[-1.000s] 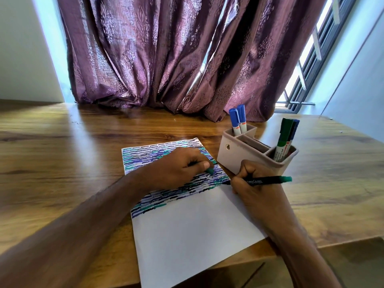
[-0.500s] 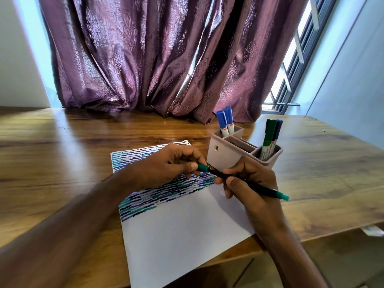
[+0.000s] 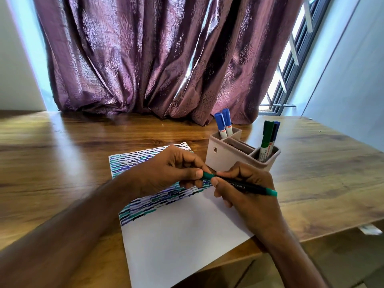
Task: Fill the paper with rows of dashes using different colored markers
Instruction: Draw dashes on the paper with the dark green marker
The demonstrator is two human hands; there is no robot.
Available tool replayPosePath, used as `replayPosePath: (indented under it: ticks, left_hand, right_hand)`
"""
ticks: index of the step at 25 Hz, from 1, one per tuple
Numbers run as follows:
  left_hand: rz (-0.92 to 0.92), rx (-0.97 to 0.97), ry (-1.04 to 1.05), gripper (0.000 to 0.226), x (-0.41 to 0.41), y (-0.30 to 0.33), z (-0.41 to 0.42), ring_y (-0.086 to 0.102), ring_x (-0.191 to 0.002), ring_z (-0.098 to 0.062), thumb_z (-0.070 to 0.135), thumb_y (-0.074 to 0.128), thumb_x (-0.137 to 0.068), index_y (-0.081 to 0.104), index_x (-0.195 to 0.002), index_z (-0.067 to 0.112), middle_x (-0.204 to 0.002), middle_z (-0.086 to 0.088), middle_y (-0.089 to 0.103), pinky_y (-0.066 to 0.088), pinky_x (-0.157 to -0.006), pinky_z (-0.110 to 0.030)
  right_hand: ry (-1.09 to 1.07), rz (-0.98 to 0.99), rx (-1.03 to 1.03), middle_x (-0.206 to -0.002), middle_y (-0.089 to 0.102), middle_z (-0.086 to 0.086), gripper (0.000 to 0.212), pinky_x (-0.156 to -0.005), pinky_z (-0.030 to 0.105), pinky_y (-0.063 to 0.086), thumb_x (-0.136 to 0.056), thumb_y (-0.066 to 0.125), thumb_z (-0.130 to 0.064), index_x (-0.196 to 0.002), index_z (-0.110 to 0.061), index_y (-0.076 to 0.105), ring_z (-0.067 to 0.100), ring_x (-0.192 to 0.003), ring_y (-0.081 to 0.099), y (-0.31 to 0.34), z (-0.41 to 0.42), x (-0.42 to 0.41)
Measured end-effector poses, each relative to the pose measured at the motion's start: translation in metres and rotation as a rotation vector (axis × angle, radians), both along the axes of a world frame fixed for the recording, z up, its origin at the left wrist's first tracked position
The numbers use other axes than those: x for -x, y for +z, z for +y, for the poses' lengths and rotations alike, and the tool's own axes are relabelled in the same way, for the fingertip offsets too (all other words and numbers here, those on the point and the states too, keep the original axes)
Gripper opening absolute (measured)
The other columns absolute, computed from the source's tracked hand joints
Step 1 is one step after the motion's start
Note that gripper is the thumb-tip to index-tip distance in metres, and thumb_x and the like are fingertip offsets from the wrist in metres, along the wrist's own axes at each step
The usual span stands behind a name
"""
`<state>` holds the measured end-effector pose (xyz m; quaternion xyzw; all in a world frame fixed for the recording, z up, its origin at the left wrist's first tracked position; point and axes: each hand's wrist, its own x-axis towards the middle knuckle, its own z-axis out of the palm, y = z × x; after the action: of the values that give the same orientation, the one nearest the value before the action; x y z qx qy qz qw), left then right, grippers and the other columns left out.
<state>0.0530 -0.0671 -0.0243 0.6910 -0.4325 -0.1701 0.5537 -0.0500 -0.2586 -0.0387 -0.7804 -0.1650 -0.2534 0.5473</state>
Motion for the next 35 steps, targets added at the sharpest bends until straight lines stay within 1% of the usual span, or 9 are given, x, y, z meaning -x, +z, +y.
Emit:
replayPosePath:
  ticks: [7, 11, 14, 16, 19, 22, 25, 28, 35]
  left_hand:
    - [0.086, 0.038, -0.027, 0.015, -0.002, -0.008, -0.002, 0.059, -0.067, -0.020, 0.003, 0.061, -0.091, 0.074, -0.097, 0.008, -0.081, -0.017, 0.070, 0.050, -0.059, -0.024]
    - [0.145, 0.061, 0.027, 0.014, -0.004, -0.011, -0.002, 0.060, -0.066, -0.017, 0.003, 0.066, -0.086, 0.073, -0.096, 0.010, -0.081, -0.017, 0.068, 0.052, -0.061, -0.026]
    - [0.099, 0.174, 0.121, 0.016, -0.007, -0.009, 0.000, 0.063, -0.069, -0.019, -0.003, 0.070, -0.082, 0.069, -0.096, 0.005, -0.082, -0.017, 0.069, 0.054, -0.063, -0.028]
    - [0.094, 0.265, 0.162, 0.016, -0.007, -0.007, 0.002, 0.063, -0.067, -0.018, 0.005, 0.074, -0.077, 0.069, -0.092, 0.007, -0.080, -0.013, 0.069, 0.055, -0.062, -0.027]
    - [0.111, 0.397, 0.227, 0.021, -0.008, -0.001, 0.000, 0.061, -0.067, -0.016, 0.020, 0.078, -0.068, 0.073, -0.088, 0.015, -0.083, -0.008, 0.070, 0.055, -0.063, -0.026]
    - [0.031, 0.481, 0.298, 0.019, -0.010, 0.014, -0.010, 0.060, -0.062, -0.016, 0.011, 0.081, -0.071, 0.073, -0.088, 0.013, -0.080, -0.009, 0.069, 0.053, -0.059, -0.026]
    - [-0.083, 0.470, 0.369, 0.019, -0.012, 0.039, -0.025, 0.060, -0.058, -0.011, 0.002, 0.075, -0.076, 0.068, -0.093, 0.010, -0.074, -0.004, 0.070, 0.050, -0.054, -0.023]
    - [-0.159, 0.440, 0.342, 0.019, -0.015, 0.062, -0.043, 0.062, -0.061, -0.009, 0.007, 0.075, -0.076, 0.068, -0.092, 0.014, -0.077, -0.001, 0.072, 0.049, -0.052, -0.020]
    - [-0.258, 0.356, 0.379, 0.020, -0.025, 0.084, -0.076, 0.065, -0.063, -0.002, -0.003, 0.071, -0.083, 0.066, -0.099, 0.008, -0.085, -0.009, 0.070, 0.047, -0.052, -0.013]
  right_hand:
    - [0.011, 0.034, 0.080, -0.072, 0.071, 0.004, 0.029, -0.056, 0.025, 0.055, -0.080, 0.070, -0.029, -0.086, 0.000, 0.069, 0.013, -0.060, 0.064, 0.001, 0.002, -0.003]
    - [0.079, 0.125, 0.166, -0.085, 0.070, 0.001, 0.022, -0.067, 0.034, 0.059, -0.081, 0.075, -0.022, -0.097, -0.009, 0.068, 0.019, -0.077, 0.067, 0.008, -0.007, 0.001]
    - [-0.052, 0.271, 0.355, -0.093, 0.067, -0.013, 0.034, -0.069, 0.018, 0.056, -0.077, 0.079, -0.033, -0.107, -0.033, 0.062, 0.007, -0.083, 0.063, 0.009, -0.020, 0.016]
    - [-0.157, 0.252, 0.428, -0.092, 0.066, -0.019, 0.034, -0.067, 0.013, 0.053, -0.076, 0.080, -0.035, -0.104, -0.039, 0.061, 0.004, -0.081, 0.062, 0.003, -0.025, 0.026]
    - [-0.199, 0.196, 0.425, -0.088, 0.068, -0.019, 0.023, -0.066, 0.013, 0.053, -0.077, 0.079, -0.036, -0.098, -0.035, 0.069, 0.006, -0.081, 0.063, -0.003, -0.025, 0.031]
    - [-0.216, 0.212, 0.441, -0.085, 0.067, -0.020, 0.019, -0.066, 0.011, 0.052, -0.078, 0.077, -0.038, -0.095, -0.033, 0.070, 0.004, -0.082, 0.061, -0.005, -0.023, 0.030]
    - [-0.235, 0.225, 0.452, -0.085, 0.066, -0.021, 0.019, -0.066, 0.015, 0.054, -0.079, 0.075, -0.041, -0.095, -0.033, 0.070, 0.002, -0.080, 0.061, -0.006, -0.022, 0.029]
    - [-0.231, 0.231, 0.433, -0.086, 0.067, -0.020, 0.019, -0.070, 0.018, 0.056, -0.079, 0.075, -0.041, -0.095, -0.032, 0.070, 0.003, -0.079, 0.061, -0.006, -0.022, 0.031]
    - [-0.213, 0.243, 0.392, -0.081, 0.066, -0.018, 0.017, -0.065, 0.018, 0.055, -0.079, 0.075, -0.039, -0.093, -0.030, 0.070, 0.004, -0.076, 0.060, -0.004, -0.023, 0.032]
